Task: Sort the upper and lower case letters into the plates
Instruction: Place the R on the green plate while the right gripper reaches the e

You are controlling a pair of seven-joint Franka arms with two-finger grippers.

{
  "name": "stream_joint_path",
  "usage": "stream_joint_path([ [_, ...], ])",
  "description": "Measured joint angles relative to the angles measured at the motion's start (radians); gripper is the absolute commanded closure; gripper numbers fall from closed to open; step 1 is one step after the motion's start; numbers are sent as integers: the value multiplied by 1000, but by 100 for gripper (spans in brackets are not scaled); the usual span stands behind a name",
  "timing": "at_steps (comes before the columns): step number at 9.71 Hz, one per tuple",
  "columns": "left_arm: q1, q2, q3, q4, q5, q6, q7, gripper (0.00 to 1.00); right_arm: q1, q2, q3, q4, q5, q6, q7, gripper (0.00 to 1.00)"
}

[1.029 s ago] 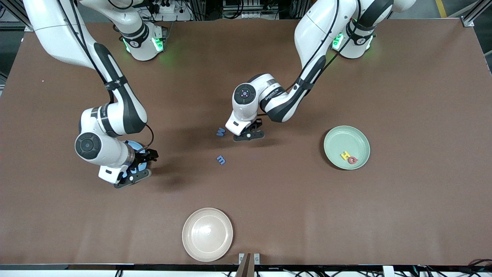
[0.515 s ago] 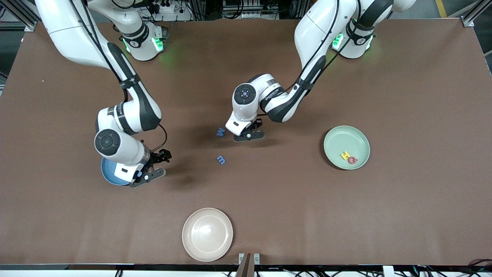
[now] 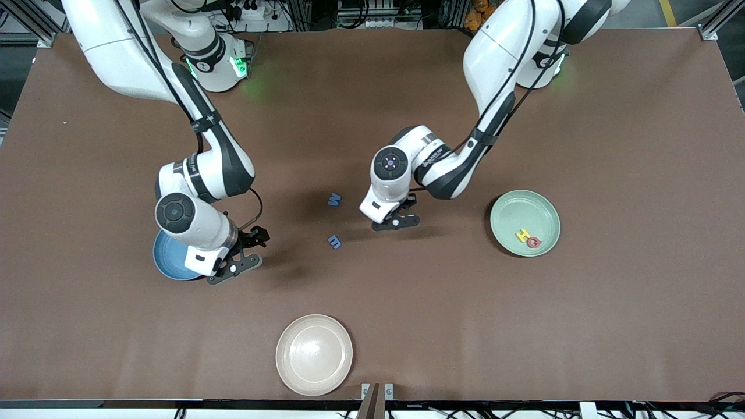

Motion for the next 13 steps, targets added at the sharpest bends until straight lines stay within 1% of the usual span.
stream_joint_path([
  [2, 57, -28, 1, 0, 0, -73, 119, 80, 22, 9, 1, 14, 0, 0, 2, 0],
  [5, 183, -90, 1, -12, 0, -207, 365, 80, 108, 55, 2, 74, 0, 2, 24, 0],
  [6, 232, -122, 3, -44, 0, -223, 453, 80, 132, 74, 2, 91, 0, 2, 28, 0],
  [8, 356, -191, 5, -141, 0, -229, 663, 84, 175, 115, 2, 127, 0, 7, 42, 0],
  [10, 510, -241, 0, -239, 0, -224, 843, 82, 213, 167, 1, 188, 0, 8, 85, 0],
  [11, 577, -254, -15, -287, 0, -202, 886, 64, 234, 195, 2, 214, 0, 8, 105, 0],
  [12, 628, -266, -32, -339, 0, -167, 900, 1, 259, 225, 1, 232, 0, 21, 127, 0],
  [13, 655, -272, -40, -377, 0, -140, 901, 0, 286, 251, 0, 242, -1, 44, 146, 0],
])
